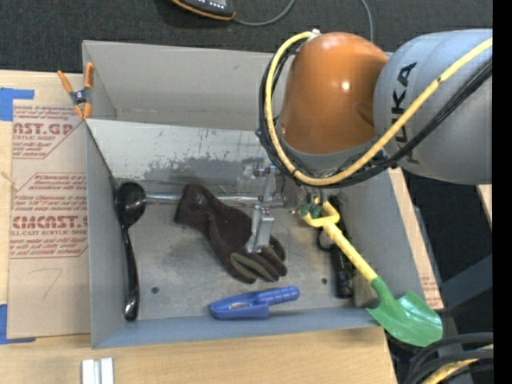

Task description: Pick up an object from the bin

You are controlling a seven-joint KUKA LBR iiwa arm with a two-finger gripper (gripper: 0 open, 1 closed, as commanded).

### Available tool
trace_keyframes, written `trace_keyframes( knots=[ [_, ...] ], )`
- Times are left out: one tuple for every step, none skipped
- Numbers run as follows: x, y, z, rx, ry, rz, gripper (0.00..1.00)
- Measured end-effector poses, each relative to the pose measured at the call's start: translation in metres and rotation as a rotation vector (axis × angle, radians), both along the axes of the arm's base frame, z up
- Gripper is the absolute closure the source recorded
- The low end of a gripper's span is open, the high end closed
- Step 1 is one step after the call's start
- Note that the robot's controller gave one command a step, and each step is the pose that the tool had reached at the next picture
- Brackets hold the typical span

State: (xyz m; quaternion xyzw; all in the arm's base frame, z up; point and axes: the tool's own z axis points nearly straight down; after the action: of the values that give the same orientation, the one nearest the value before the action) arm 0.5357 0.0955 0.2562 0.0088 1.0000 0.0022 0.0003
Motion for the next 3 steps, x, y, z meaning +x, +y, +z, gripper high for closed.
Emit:
trace_keyframes(
  knots=[
    [0.017,-0.009,-0.101,0.002,0.0,-0.038,0.0],
    [0.015,-0.005,-0.121,-0.001,0.006,-0.013,0.0],
    [0.032,-0.057,-0.142,-0.001,0.003,0.339,0.0]
  ],
)
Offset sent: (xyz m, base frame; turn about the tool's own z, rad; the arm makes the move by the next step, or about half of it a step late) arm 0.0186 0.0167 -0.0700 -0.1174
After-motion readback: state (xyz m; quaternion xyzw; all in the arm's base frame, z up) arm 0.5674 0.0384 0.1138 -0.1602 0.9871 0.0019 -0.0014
